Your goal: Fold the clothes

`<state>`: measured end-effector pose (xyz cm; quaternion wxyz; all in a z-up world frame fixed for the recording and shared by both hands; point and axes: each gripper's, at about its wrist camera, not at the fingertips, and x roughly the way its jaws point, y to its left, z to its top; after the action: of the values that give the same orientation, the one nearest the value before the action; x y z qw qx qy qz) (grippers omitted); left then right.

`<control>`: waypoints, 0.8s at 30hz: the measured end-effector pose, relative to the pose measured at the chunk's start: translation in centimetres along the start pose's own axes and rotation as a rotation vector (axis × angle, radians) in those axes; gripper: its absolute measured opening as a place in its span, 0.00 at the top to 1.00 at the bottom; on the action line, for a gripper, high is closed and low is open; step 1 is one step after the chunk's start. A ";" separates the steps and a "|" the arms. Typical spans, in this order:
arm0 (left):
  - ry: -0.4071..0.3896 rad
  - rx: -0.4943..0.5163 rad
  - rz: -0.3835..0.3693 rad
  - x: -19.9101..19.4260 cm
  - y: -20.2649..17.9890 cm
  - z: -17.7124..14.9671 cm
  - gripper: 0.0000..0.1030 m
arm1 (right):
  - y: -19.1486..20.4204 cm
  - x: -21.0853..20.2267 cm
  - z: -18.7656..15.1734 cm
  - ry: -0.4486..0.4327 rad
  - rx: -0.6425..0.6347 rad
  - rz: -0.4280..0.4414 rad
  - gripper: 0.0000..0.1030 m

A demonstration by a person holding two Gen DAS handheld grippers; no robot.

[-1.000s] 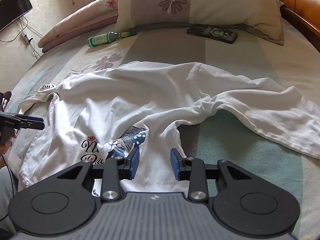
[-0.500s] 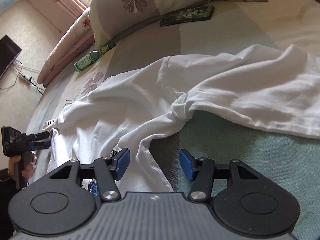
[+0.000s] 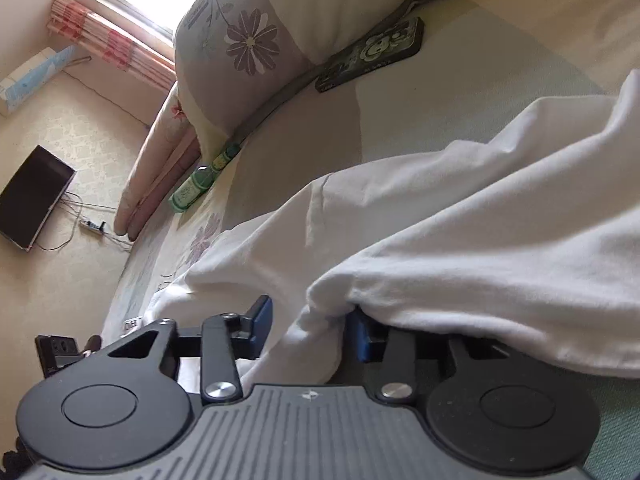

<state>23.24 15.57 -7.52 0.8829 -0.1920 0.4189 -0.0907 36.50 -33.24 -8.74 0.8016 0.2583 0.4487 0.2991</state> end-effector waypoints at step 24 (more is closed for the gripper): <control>0.026 0.379 0.180 -6.7 -8.2 -4.6 0.69 | 11.4 -6.2 -8.8 0.067 -0.597 -0.329 0.27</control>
<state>15.42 9.07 -2.09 0.9022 0.0172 0.4213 -0.0910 23.42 -28.54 -1.56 0.8640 -0.0737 0.4031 0.2925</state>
